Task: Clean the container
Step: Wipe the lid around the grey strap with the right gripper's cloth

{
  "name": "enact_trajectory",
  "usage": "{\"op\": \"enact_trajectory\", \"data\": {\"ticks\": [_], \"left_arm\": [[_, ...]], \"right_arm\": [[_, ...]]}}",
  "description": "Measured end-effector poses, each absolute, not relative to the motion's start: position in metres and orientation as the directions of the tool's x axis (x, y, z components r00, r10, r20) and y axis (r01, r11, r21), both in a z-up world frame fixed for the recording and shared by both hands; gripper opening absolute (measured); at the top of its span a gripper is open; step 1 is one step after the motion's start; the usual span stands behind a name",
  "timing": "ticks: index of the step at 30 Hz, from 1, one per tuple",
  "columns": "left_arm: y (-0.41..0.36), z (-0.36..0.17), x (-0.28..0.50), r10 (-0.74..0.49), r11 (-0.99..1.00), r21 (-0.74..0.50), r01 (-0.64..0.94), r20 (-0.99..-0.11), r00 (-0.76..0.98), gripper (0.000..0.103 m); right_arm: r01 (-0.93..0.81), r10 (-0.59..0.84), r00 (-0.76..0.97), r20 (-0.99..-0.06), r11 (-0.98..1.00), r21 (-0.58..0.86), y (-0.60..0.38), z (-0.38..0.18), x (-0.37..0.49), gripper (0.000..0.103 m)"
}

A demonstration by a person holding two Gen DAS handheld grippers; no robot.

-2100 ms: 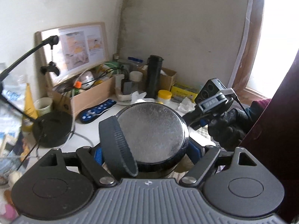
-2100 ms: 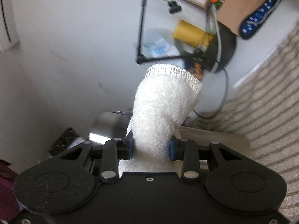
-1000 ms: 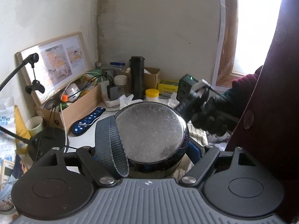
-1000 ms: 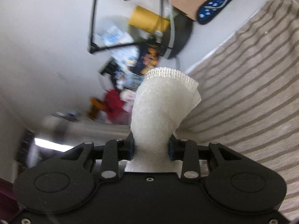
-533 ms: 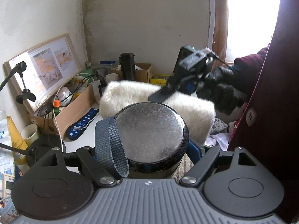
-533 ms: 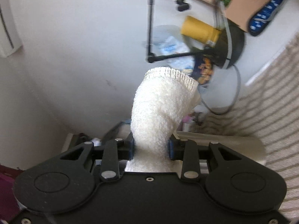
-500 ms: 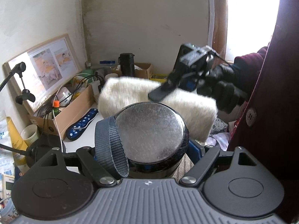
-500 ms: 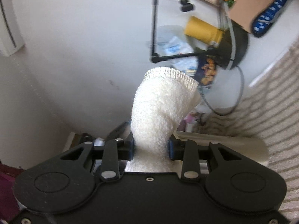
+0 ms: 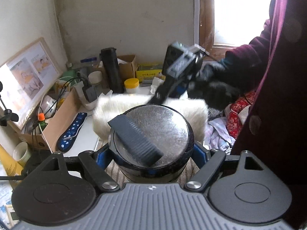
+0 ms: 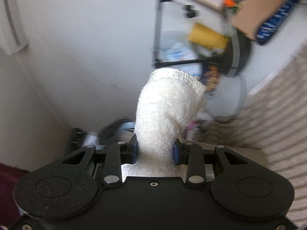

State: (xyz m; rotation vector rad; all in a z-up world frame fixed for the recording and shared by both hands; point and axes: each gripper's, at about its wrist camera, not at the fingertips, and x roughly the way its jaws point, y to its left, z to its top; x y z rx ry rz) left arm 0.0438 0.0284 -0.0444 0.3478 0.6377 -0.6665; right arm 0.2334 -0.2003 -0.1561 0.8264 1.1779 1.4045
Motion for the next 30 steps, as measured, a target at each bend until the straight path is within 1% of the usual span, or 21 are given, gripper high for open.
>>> {"op": "enact_trajectory", "data": {"ticks": [8,16,20,26,30], "left_arm": [[0.016,-0.039,0.053,-0.438,0.736,0.096,0.67,-0.687,0.58,0.083],[0.01,-0.039,0.056,-0.428,0.731,0.107,0.674,-0.698,0.574,0.083],[0.01,-0.039,0.058,-0.431,0.725,0.108,0.68,-0.7,0.57,0.083],[0.006,-0.039,0.058,-0.439,0.709,0.116,0.695,-0.699,0.564,0.083],[0.005,-0.039,0.06,-0.443,0.706,0.115,0.699,-0.698,0.562,0.083]], "right_arm": [[-0.284,0.958,-0.186,-0.218,0.16,0.945,-0.202,-0.187,0.243,0.033],[-0.295,0.922,-0.213,-0.323,0.255,0.921,-0.195,-0.212,0.256,0.033],[-0.342,0.886,-0.236,-0.4,0.31,0.887,-0.186,-0.22,0.262,0.033],[-0.458,0.8,-0.27,-0.535,0.382,0.803,-0.172,-0.228,0.268,0.032],[-0.508,0.768,-0.275,-0.578,0.395,0.766,-0.167,-0.23,0.269,0.032]]}}
